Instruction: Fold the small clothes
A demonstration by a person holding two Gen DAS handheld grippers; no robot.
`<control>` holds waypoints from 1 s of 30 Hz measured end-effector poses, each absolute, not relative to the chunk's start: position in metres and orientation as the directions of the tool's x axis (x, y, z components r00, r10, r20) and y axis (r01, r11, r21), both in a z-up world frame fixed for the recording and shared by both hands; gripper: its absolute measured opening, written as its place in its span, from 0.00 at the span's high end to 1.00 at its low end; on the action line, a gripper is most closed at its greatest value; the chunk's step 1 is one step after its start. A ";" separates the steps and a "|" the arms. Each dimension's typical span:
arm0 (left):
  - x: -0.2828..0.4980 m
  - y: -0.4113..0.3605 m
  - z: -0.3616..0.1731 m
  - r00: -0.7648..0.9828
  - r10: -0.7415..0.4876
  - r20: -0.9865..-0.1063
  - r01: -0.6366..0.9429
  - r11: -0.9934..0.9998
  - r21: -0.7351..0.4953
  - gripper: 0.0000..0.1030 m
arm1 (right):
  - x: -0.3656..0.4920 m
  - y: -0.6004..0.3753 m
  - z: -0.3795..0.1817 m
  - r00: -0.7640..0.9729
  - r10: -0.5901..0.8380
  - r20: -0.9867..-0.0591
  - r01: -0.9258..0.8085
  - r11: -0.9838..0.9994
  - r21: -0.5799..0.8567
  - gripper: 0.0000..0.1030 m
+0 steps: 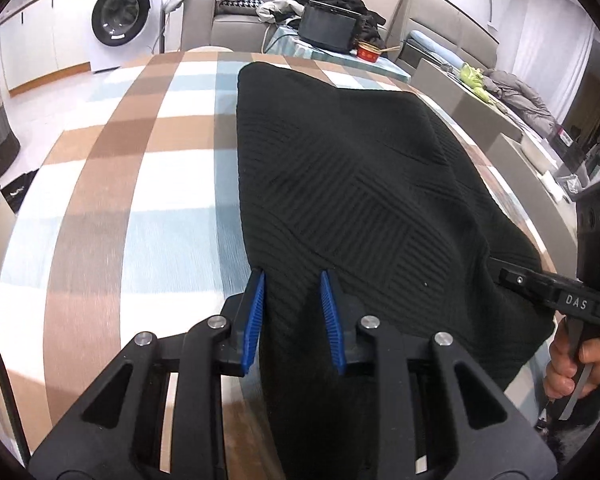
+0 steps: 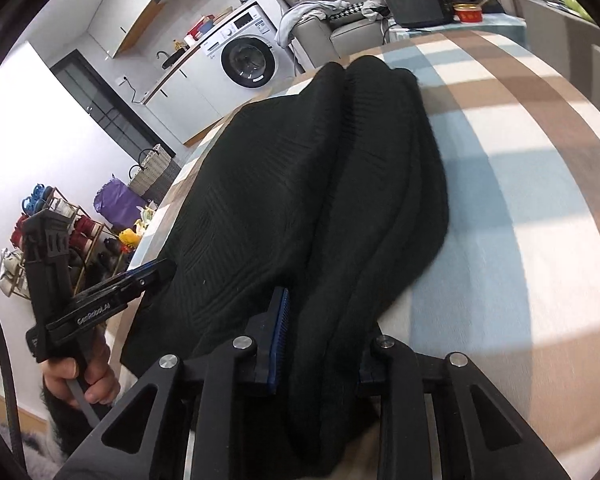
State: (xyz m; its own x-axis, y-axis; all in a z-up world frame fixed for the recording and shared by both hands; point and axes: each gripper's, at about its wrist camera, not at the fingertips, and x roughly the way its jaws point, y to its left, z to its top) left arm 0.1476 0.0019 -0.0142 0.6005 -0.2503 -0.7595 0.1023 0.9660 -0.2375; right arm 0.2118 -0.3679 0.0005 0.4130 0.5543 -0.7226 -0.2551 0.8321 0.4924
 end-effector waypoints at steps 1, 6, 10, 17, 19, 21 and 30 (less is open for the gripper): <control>0.151 0.002 -0.014 0.604 -0.242 -0.760 0.098 0.968 -0.230 0.76 | 0.217 -0.365 0.000 0.412 0.553 -0.724 -0.254 0.833 0.492 0.78; 0.162 0.003 -0.014 0.608 -0.230 -0.760 0.081 0.970 -0.228 0.76 | 0.238 -0.355 0.002 0.417 0.538 -0.733 -0.258 0.843 0.472 0.79; 0.160 0.004 -0.013 0.616 -0.217 -0.757 0.071 0.973 -0.220 0.76 | 0.238 -0.357 0.006 0.404 0.532 -0.744 -0.271 0.846 0.459 0.75; 0.136 0.007 0.002 0.670 -0.166 -0.724 0.048 0.982 -0.181 0.50 | 0.211 -0.380 0.034 0.517 0.458 -0.723 -0.305 0.888 0.345 0.17; 0.124 0.008 0.010 0.703 -0.145 -0.696 0.034 0.985 -0.171 0.20 | 0.202 -0.382 0.045 0.555 0.465 -0.689 -0.341 0.883 0.321 0.10; 0.112 0.010 0.016 0.738 -0.151 -0.658 0.042 0.983 -0.178 0.17 | 0.194 -0.382 0.054 0.583 0.471 -0.662 -0.379 0.878 0.292 0.05; 0.076 0.008 0.032 0.819 -0.122 -0.560 0.068 0.991 -0.117 0.01 | 0.170 -0.383 0.063 0.649 0.500 -0.573 -0.445 0.861 0.246 0.00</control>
